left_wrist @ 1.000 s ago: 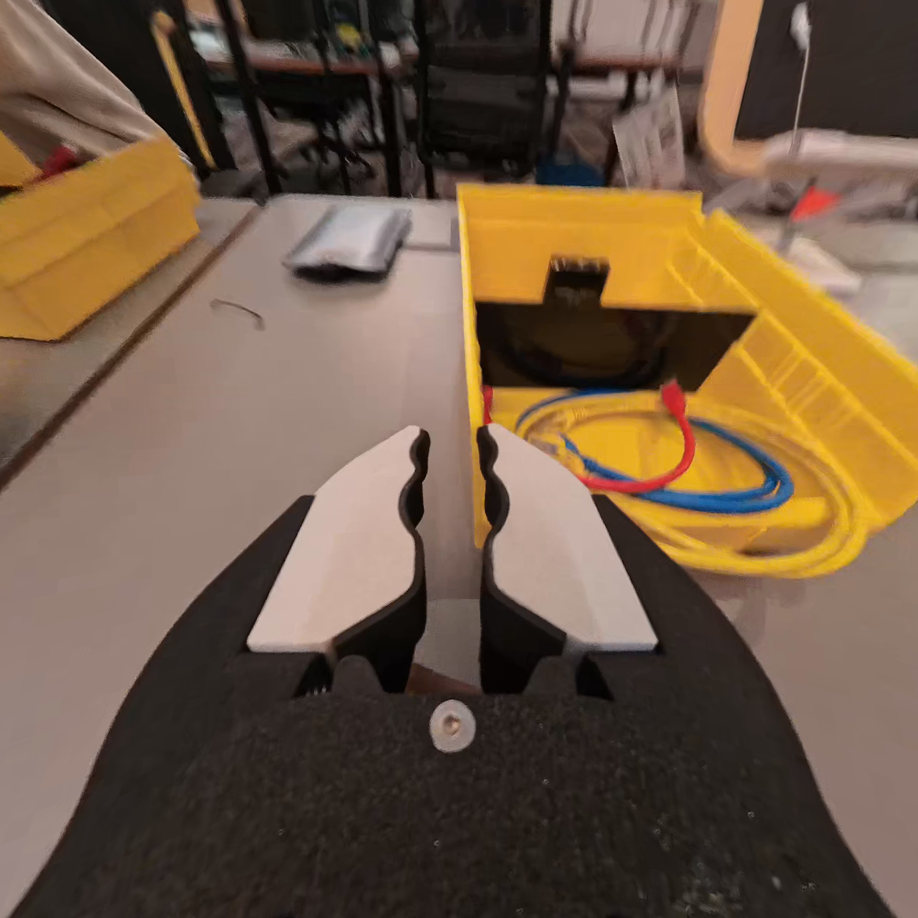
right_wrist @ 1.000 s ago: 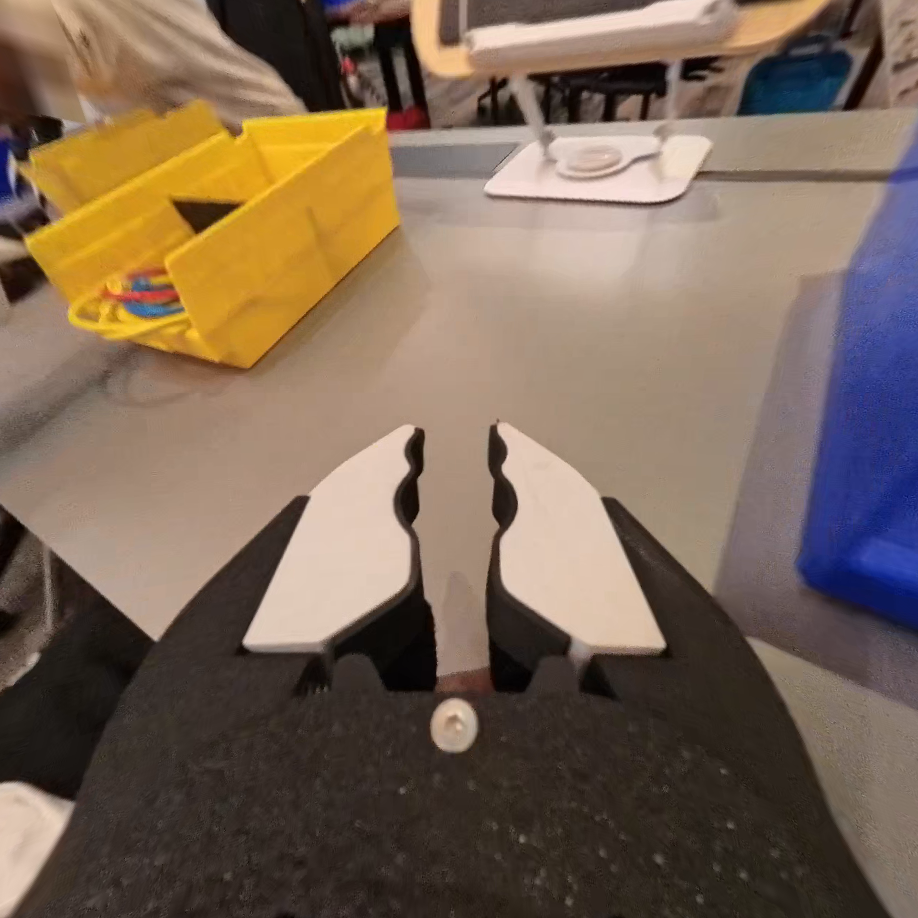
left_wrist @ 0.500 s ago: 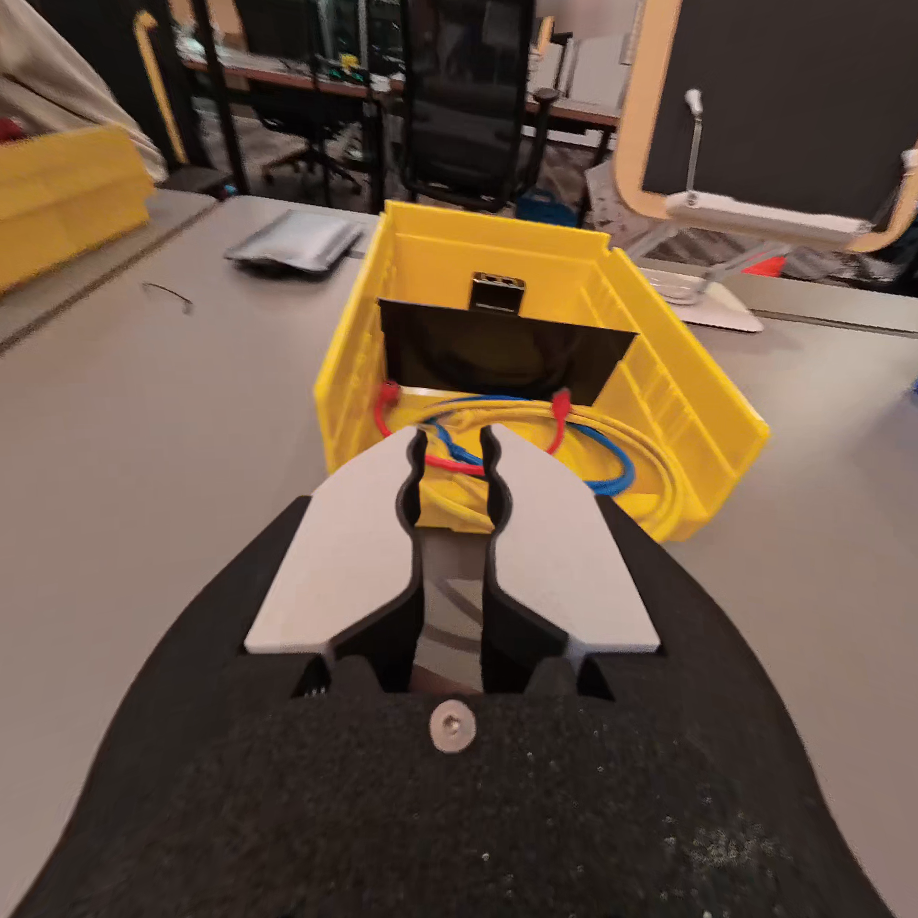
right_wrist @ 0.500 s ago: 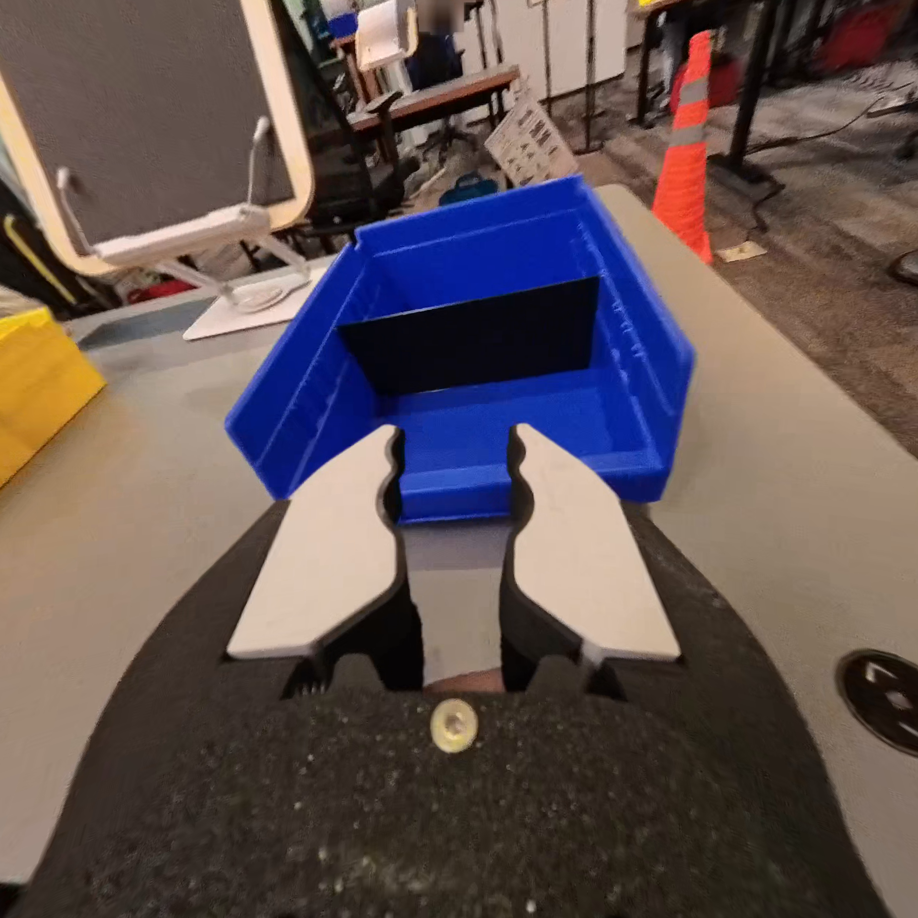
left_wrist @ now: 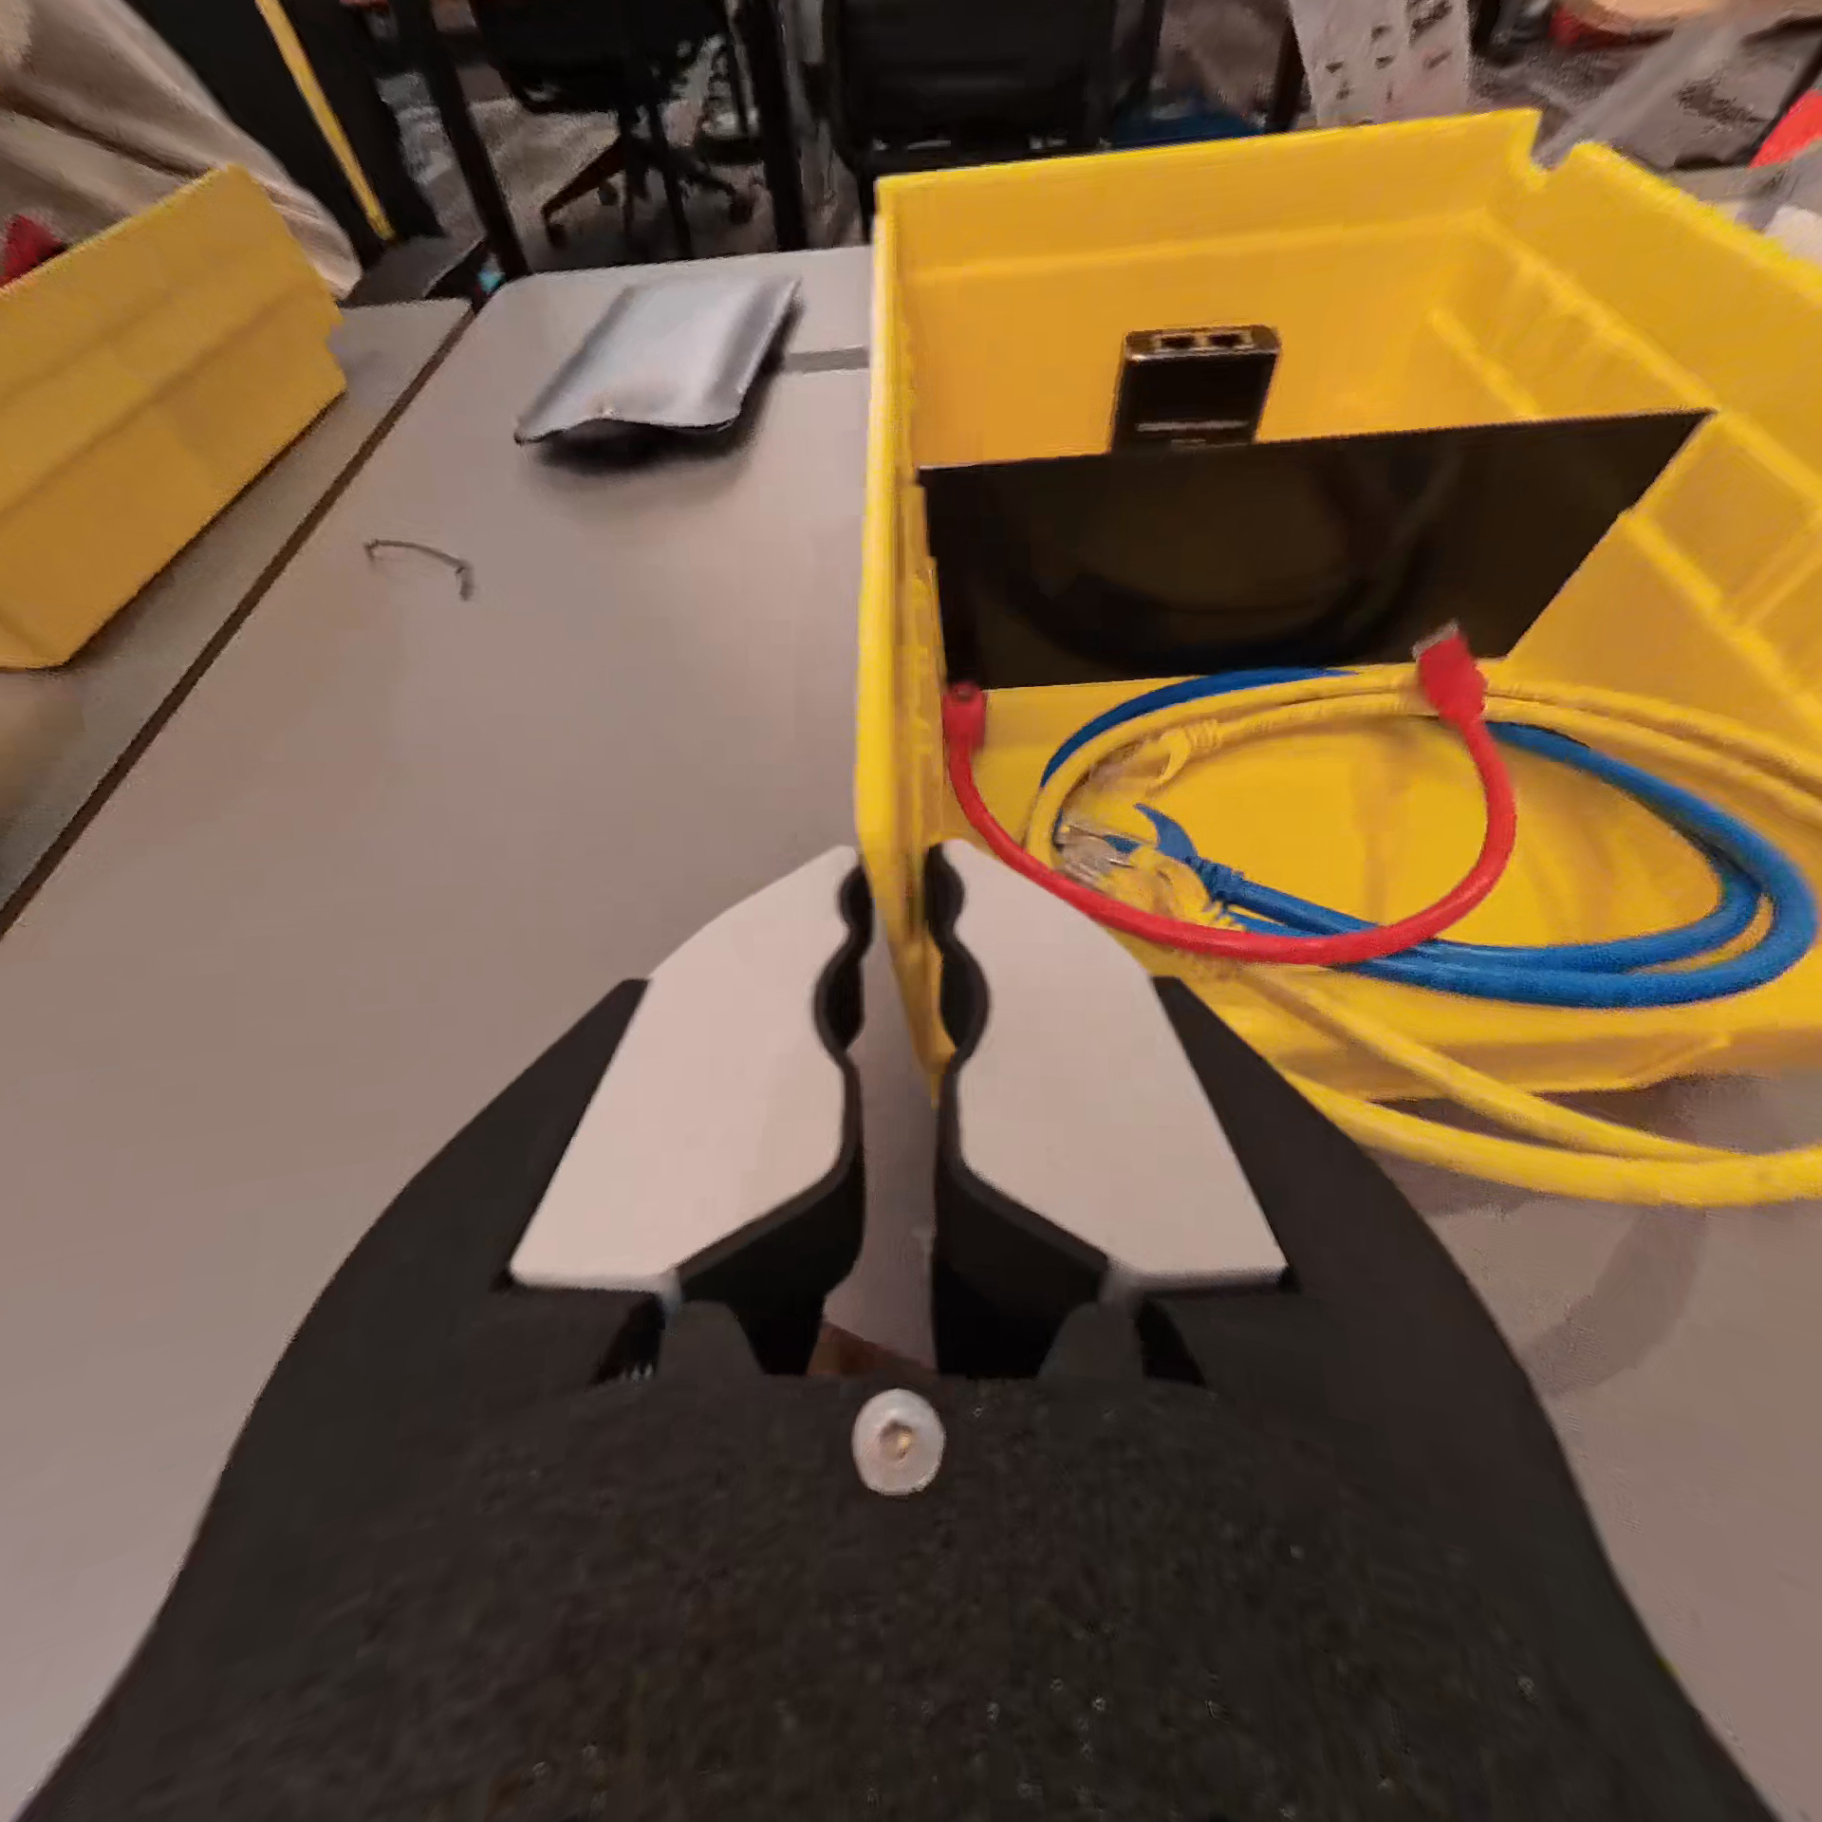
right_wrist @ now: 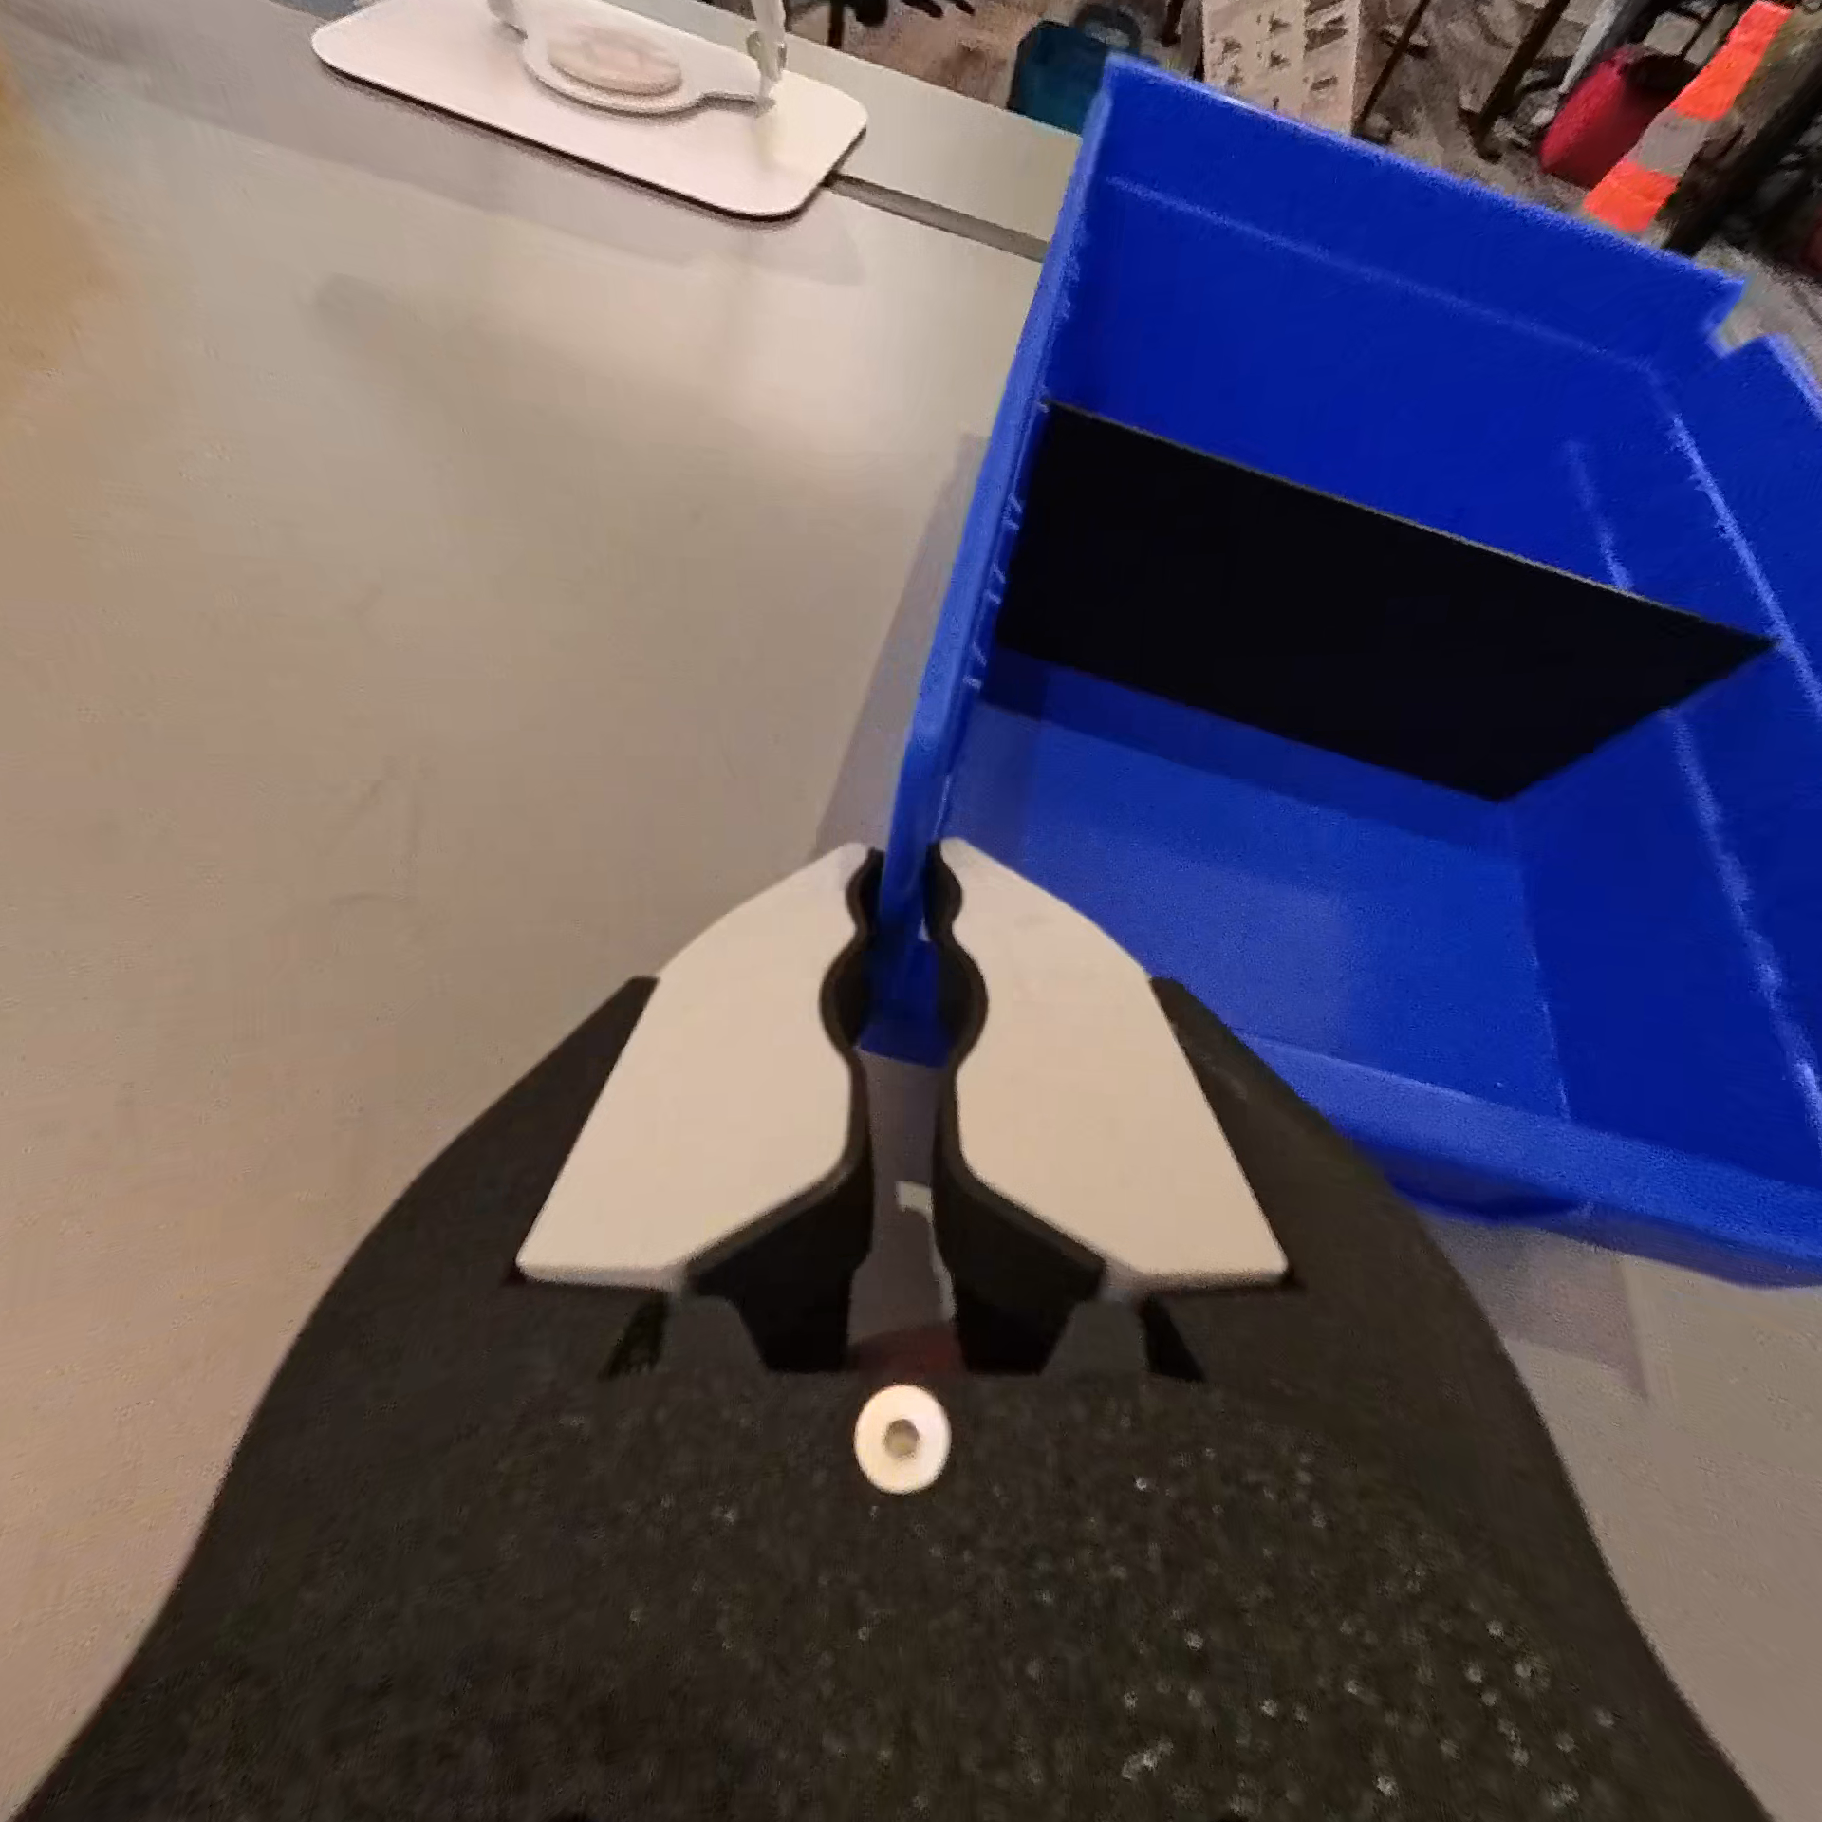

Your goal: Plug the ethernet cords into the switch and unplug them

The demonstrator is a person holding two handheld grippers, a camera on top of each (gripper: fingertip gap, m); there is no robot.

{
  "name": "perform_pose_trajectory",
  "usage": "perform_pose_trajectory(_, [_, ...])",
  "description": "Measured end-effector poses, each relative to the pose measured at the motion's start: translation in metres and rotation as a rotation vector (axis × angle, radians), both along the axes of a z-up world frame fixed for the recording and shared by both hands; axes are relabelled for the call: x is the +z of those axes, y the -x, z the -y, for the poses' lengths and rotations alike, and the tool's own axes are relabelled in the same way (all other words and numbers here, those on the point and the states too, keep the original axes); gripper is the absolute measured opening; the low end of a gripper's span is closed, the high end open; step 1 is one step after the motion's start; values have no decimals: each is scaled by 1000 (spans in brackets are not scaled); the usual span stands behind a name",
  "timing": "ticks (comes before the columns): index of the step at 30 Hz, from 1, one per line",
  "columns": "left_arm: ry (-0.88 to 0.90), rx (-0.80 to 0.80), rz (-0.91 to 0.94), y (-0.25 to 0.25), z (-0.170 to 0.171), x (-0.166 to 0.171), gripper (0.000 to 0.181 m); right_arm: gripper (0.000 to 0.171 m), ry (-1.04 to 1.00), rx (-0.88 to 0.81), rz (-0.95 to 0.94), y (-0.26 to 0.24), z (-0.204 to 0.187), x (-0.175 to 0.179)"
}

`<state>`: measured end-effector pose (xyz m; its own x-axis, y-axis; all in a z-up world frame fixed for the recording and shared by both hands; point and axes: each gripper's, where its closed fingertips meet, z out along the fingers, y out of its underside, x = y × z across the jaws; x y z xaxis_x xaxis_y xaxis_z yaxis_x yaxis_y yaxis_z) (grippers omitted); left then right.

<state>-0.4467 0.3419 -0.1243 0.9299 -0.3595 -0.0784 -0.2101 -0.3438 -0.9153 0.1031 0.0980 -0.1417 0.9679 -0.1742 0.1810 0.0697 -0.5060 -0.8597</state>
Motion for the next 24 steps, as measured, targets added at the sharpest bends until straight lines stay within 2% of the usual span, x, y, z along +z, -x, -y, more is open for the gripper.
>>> perform_pose_trajectory(8, [12,31,4,12,-2,-1,4,4,-28,-61,-67,-10,-2,0])
perform_pose_trajectory(15, [37,-110,71,11,-6,-1,4,6,-64,-53,-120,2,-11,0])
perform_pose_trajectory(24, [45,-114,84,13,-7,-1,3,8,-61,-22,-158,8,-10,1])
